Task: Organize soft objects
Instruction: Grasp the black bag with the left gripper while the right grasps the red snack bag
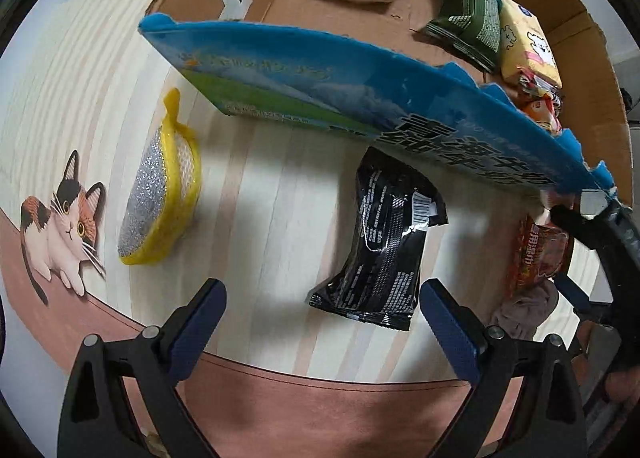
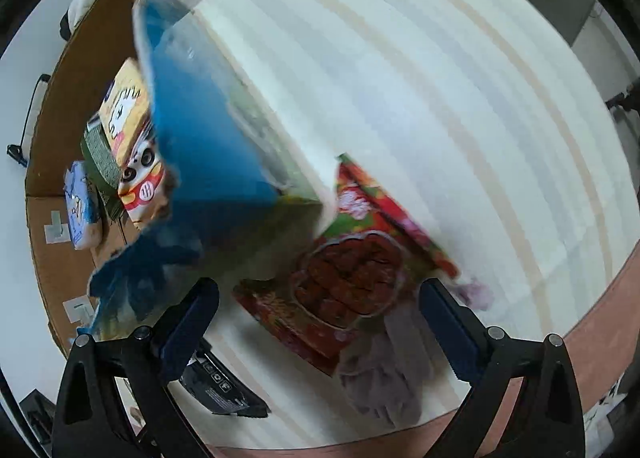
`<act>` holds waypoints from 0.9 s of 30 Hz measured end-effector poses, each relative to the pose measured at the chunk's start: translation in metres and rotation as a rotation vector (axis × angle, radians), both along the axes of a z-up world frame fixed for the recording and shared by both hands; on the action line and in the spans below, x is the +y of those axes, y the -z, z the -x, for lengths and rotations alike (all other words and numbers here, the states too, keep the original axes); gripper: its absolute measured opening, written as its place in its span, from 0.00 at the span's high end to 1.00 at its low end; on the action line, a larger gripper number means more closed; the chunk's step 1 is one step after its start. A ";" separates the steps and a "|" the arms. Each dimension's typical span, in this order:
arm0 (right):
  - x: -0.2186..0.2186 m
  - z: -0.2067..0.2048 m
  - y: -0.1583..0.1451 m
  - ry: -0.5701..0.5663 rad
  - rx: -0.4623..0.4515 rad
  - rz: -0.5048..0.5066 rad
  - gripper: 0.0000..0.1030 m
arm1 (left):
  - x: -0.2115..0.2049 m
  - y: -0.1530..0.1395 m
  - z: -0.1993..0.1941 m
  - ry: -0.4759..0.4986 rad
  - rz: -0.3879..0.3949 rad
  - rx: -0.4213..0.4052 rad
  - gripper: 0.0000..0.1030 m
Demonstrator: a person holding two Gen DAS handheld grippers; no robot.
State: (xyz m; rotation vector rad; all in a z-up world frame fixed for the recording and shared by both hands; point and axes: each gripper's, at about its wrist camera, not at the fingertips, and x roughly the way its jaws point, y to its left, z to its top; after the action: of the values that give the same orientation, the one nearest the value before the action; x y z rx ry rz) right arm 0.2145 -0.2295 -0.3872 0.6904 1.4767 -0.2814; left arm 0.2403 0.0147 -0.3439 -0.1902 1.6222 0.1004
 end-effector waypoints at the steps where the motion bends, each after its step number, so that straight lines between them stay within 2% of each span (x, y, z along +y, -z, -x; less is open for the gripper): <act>1: 0.005 -0.002 0.002 -0.023 0.009 0.023 0.06 | 0.000 0.001 0.000 0.005 0.000 0.002 0.04; 5: 0.021 -0.005 0.006 -0.126 0.049 0.100 0.15 | -0.005 0.002 -0.002 0.044 -0.010 0.007 0.04; 9: 0.024 0.010 0.013 -0.252 0.111 0.079 0.23 | -0.011 0.004 -0.004 0.082 0.011 0.020 0.04; 12: 0.018 0.026 0.017 -0.340 0.166 0.088 0.23 | -0.015 0.007 -0.007 0.109 0.028 0.038 0.04; 18: -0.004 0.038 0.002 -0.241 0.089 0.010 0.23 | -0.046 0.021 -0.021 0.186 0.020 0.063 0.04; 22: -0.021 0.032 0.017 -0.087 0.074 -0.087 0.23 | -0.066 0.043 -0.032 0.232 -0.012 0.091 0.04; 23: -0.023 0.030 0.022 -0.064 0.052 -0.136 0.23 | -0.070 0.048 -0.033 0.243 -0.025 0.092 0.09; 25: -0.021 0.027 0.026 -0.036 0.062 -0.125 0.24 | -0.074 0.054 -0.032 0.251 -0.042 0.091 0.37; 26: -0.018 0.024 0.024 -0.044 0.054 -0.116 0.25 | -0.075 0.055 -0.031 0.253 -0.040 0.093 0.42; 27: -0.013 0.023 0.022 -0.069 0.051 -0.104 0.34 | -0.075 0.055 -0.030 0.251 -0.025 0.092 0.50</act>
State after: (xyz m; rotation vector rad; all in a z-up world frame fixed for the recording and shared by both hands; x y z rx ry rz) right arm 0.1918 -0.2426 -0.4095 0.7184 1.5696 -0.1711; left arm 0.2701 -0.0604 -0.3988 0.0390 1.7223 -0.0640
